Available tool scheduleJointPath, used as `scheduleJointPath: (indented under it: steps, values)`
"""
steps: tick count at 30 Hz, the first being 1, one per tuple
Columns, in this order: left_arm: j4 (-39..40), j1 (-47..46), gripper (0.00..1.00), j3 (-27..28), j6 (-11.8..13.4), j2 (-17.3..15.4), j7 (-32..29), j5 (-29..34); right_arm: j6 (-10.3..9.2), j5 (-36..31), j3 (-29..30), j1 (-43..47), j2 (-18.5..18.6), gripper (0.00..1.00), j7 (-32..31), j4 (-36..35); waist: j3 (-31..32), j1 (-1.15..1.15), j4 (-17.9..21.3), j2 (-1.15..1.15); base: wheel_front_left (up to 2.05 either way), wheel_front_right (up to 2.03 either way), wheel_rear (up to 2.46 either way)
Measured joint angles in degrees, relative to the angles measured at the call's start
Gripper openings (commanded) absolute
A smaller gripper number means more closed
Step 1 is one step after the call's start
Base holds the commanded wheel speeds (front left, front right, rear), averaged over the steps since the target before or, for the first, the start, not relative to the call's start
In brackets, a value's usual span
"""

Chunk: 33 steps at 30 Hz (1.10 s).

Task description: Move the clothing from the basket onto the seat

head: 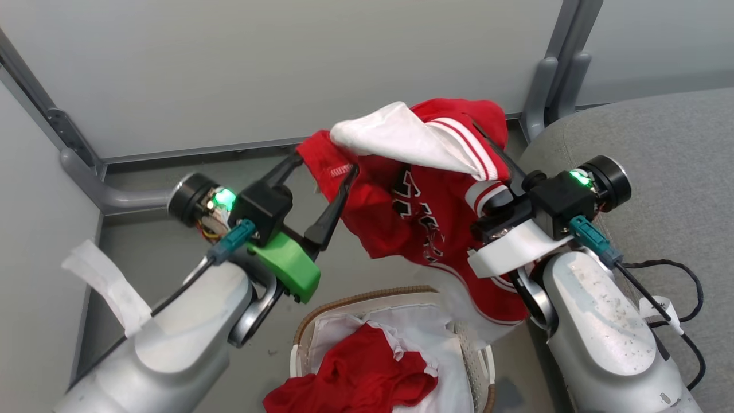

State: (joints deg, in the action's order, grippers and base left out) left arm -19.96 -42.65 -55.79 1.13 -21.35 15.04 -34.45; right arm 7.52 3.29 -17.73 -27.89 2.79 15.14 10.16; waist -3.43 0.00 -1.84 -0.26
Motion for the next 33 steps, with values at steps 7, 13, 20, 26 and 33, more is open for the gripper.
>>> scheduleJointPath:
  steps: [7,13,20,26,33]
  values:
    - [0.2,10.5,1.00,7.5,-1.1,2.7,0.0,3.4,0.00,-1.6,2.6,0.1,0.0,0.00,0.0,0.1,-0.9,0.00,1.1,0.00,0.00,0.00,0.00]
    - [-0.6,16.6,1.00,13.0,-3.7,5.0,0.0,6.3,0.00,-2.8,5.5,0.2,0.0,0.00,0.0,0.0,-1.4,0.00,2.7,0.00,0.00,0.00,0.00]
    - [-1.9,21.3,1.00,19.2,-5.8,6.2,0.1,9.7,0.00,-4.3,8.8,0.2,0.0,0.00,0.0,-0.5,-1.8,0.00,4.6,0.00,0.00,0.00,0.00]
    - [-2.2,22.8,1.00,21.8,-7.3,8.4,0.1,12.0,0.00,-5.4,10.1,0.3,0.0,0.00,0.0,-0.5,-1.9,0.00,6.0,0.00,0.00,0.00,0.00]
    - [-1.8,23.1,1.00,22.3,-8.2,9.9,0.1,14.1,0.00,-6.6,12.0,0.4,0.0,0.00,0.0,-0.5,-2.4,0.00,8.5,0.00,0.00,0.00,0.00]
